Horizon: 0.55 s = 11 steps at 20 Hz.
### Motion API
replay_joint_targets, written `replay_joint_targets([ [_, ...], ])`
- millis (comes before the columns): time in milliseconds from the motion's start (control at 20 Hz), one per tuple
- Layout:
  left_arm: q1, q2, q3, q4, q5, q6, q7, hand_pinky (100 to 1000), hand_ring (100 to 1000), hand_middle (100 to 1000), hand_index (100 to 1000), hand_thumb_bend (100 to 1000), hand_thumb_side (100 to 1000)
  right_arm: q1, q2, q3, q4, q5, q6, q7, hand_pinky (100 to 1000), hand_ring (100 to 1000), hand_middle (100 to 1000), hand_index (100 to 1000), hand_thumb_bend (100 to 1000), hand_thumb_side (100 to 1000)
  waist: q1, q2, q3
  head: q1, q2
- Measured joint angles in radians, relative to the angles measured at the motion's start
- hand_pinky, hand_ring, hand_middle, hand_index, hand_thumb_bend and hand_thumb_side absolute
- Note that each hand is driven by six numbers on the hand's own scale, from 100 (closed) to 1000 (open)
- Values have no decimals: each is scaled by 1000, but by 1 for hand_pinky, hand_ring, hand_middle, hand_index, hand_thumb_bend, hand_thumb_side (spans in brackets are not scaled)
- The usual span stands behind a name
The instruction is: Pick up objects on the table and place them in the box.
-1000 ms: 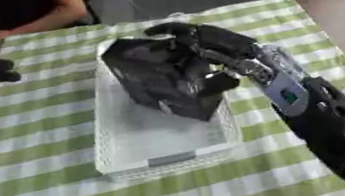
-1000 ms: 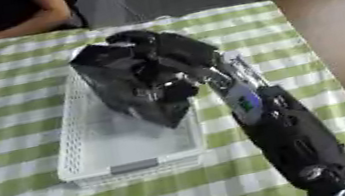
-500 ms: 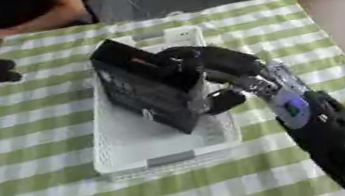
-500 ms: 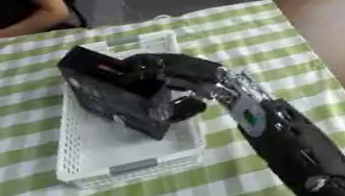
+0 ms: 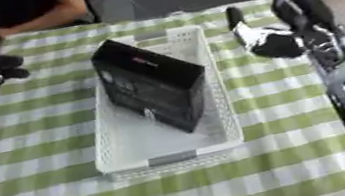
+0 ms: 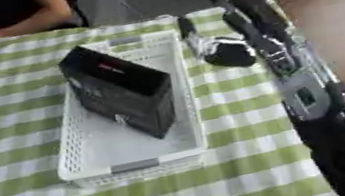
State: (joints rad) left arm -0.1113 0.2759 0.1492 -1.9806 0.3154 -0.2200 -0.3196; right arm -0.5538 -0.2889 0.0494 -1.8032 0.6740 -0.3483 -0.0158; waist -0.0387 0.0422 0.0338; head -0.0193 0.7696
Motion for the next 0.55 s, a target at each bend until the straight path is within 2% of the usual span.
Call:
replay_joint_targets([
  [50, 0, 0, 0, 0, -1, 0, 0, 661, 664, 800, 720, 495, 826, 13, -12, -22, -48, 1, 19, -41, 786, 833, 893, 822, 100, 683, 0, 0, -2, 3, 0],
  [100, 0, 0, 0, 0, -2, 0, 0, 661, 664, 800, 719, 496, 826, 25, -22, -40, -91, 3, 38, -82, 784, 831, 887, 822, 100, 623, 0, -1, -2, 3, 0],
  [200, 1, 0, 0, 0, -3, 0, 0, 661, 664, 800, 719, 496, 826, 49, -36, -64, -143, 1, 65, -147, 785, 834, 886, 820, 100, 615, 0, -1, -3, 6, 0],
  [250, 1, 0, 0, 0, -3, 0, 0, 661, 664, 800, 719, 495, 827, 62, -45, -73, -156, -2, 74, -170, 786, 839, 884, 819, 100, 573, 0, -1, -4, 7, 0],
  [400, 2, 0, 0, 0, -4, 0, 1, 661, 664, 800, 719, 495, 826, 118, -75, -94, -174, -7, 98, -201, 785, 841, 885, 819, 100, 560, 0, -1, -6, 10, 0],
  [550, 3, 0, 0, 0, -4, 0, 1, 661, 664, 800, 718, 494, 827, 178, -104, -107, -180, -7, 114, -198, 787, 850, 886, 822, 100, 521, 0, -1, -7, 11, -1],
])
